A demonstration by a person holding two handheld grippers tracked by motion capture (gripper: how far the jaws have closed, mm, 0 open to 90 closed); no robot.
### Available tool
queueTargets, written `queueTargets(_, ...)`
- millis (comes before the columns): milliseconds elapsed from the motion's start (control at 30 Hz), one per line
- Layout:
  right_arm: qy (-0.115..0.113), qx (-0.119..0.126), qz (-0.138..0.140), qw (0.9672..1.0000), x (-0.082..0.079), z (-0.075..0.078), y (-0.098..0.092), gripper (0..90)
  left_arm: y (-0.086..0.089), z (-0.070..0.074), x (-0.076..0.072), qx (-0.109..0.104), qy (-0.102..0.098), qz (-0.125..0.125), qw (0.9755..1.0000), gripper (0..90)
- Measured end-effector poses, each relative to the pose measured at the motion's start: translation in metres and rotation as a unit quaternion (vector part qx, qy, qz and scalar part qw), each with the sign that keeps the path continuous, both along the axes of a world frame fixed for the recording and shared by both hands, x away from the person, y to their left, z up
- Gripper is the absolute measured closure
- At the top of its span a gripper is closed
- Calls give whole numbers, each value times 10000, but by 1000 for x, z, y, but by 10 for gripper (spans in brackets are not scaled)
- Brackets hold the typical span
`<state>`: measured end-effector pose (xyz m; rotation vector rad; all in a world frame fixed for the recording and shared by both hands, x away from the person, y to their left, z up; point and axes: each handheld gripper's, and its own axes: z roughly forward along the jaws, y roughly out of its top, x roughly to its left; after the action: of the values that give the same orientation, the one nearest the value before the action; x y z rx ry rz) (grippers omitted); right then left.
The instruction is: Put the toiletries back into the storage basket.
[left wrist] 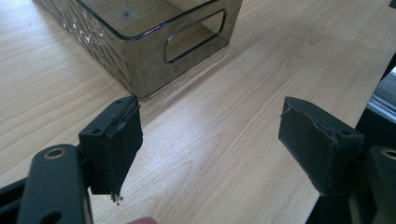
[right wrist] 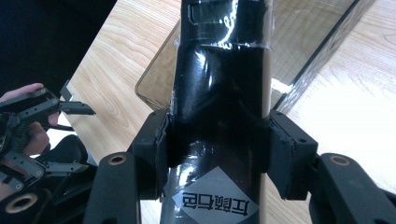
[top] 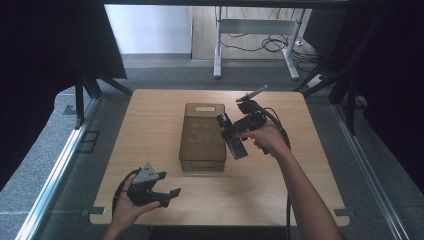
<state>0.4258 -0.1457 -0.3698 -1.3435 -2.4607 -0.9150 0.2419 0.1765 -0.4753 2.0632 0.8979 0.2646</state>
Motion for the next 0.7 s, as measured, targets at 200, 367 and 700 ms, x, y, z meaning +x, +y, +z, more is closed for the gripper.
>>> queueTargets(200, 100, 5, -33, 9999, 5, -1, 5, 464, -1, 0, 0, 0, -3, -17, 10000, 218)
queueTargets(367, 101, 12, -59, 9999, 8, 1, 10, 464, 1, 1, 0, -14, -16, 19, 10000, 218)
queueTargets(700, 151, -29, -8, 9999, 12, 2, 26, 464, 4, 2, 0, -37, -27, 31, 10000, 218)
